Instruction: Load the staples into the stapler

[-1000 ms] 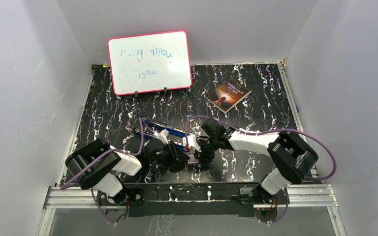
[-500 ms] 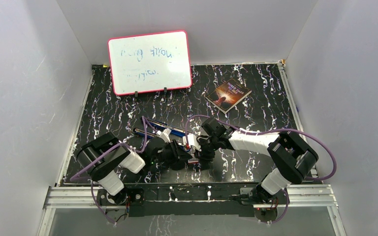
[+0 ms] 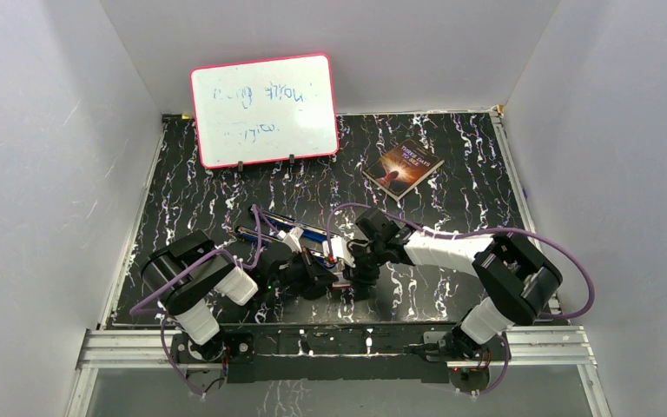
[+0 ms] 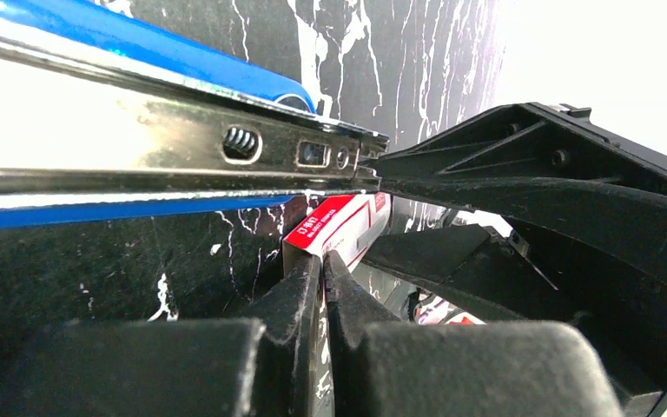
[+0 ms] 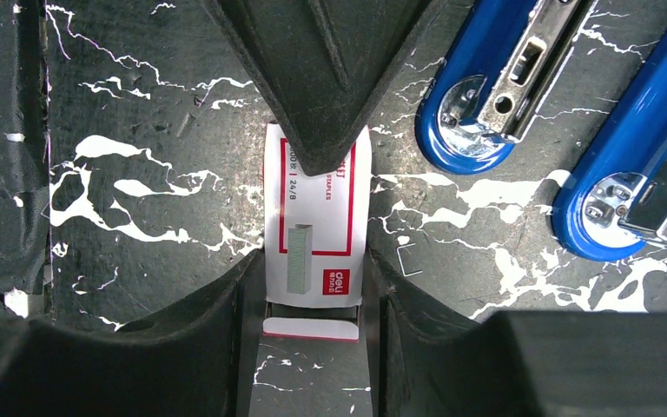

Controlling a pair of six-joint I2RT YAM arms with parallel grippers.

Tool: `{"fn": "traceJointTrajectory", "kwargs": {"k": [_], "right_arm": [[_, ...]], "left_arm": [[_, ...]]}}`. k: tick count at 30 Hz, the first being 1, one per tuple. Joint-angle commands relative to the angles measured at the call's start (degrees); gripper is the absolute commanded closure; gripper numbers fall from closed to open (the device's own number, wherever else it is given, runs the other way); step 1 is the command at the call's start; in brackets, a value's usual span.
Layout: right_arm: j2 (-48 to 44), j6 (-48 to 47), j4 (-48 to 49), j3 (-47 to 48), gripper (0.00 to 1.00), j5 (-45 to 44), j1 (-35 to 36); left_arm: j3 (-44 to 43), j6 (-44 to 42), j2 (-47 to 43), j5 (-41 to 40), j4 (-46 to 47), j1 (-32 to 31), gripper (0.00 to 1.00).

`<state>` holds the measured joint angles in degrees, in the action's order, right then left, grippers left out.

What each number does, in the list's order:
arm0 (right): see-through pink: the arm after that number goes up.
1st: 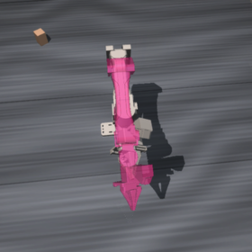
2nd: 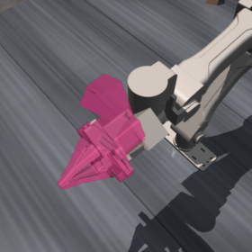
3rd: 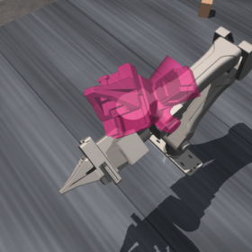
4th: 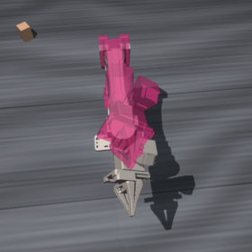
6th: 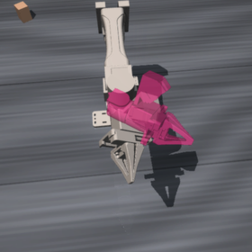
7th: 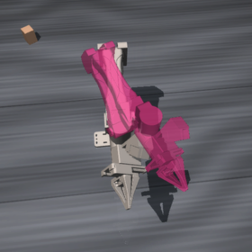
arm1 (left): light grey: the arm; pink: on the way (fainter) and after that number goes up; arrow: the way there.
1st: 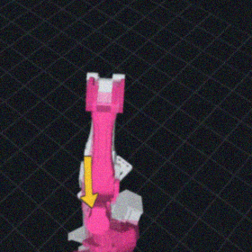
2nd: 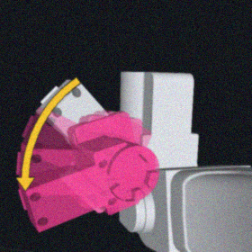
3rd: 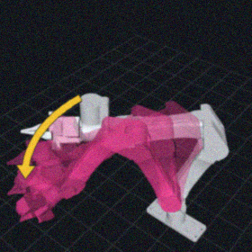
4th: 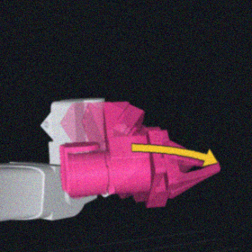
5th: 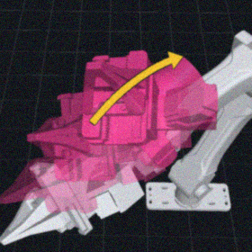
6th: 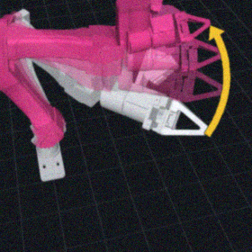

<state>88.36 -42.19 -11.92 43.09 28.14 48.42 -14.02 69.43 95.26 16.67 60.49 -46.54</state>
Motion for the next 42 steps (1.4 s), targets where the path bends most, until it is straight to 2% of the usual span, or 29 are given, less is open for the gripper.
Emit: {"fn": "traceJointTrajectory", "kwargs": {"k": [1, 7, 10, 13, 16, 19, 20, 21, 25, 32, 34, 36, 39, 42], "right_arm": [[-1.33, -0.39, 3.50, -0.42, 0.49, -0.31, 1.48], [-7.90, 2.26, 3.83, -2.65, 0.30, -0.46, 1.49], [-12.87, 5.28, 6.33, -4.06, 0.23, -1.68, 1.41], [-19.65, 12.41, 12.05, -6.63, 0.21, -6.96, 1.41], [-28.75, 22.22, 22.51, -11.83, 0.18, -18.45, 1.32], [-35.92, 35.66, 33.13, -18.25, 0.22, -38.11, 1.26], [-37.25, 38.88, 33.93, -19.44, 0.23, -46.26, 1.07], [-38.11, 41.55, 33.33, -19.76, 0.23, -50.85, 0.61], [-39.16, 48.90, 27.83, -18.91, 0.23, -59.59, -1.71], [-36.13, 53.63, 23.64, -14.74, 0.22, -61.97, -6.61], [-35.36, 55.96, 23.00, -13.45, 0.25, -60.57, -9.18], [-34.41, 60.37, 19.88, -10.68, 0.27, -55.20, -14.49], [-29.87, 66.26, 13.06, -4.95, 0.24, -43.84, -24.92], [-24.54, 67.70, 11.97, -2.10, 0.23, -35.50, -30.12]], "left_arm": [[-1.35, -0.50, -1.50, 1.61, 3.59, -0.95, 1.00], [-0.10, -0.09, -2.46, 0.53, 3.55, -0.94, 1.00], [-0.12, -0.27, -2.50, 0.64, 3.54, -0.98, 1.00], [-0.92, -0.85, -2.08, 1.23, 3.58, -0.96, 1.00], [-2.63, -1.56, -1.45, 2.19, 3.54, -1.00, 1.00], [-5.31, -2.19, -0.67, 3.25, 3.18, -1.00, 1.00], [-6.25, -2.32, -0.33, 3.70, 2.76, -0.96, 1.00], [-7.26, -2.46, 0.06, 4.13, 2.28, -0.96, 1.00], [-11.13, -2.78, 1.46, 6.20, 0.42, -0.85, 1.00], [-18.84, -4.56, 3.52, 8.78, -5.55, 1.88, 1.00], [-21.30, -4.68, 5.03, 9.94, -6.22, 3.74, 1.00], [-24.24, -5.37, 6.48, 11.01, -7.59, 5.34, 1.00], [-32.10, -7.81, 9.50, 12.57, -14.33, 7.61, 1.00], [-38.79, -9.84, 13.58, 15.35, -19.25, 10.04, 1.00]]}}
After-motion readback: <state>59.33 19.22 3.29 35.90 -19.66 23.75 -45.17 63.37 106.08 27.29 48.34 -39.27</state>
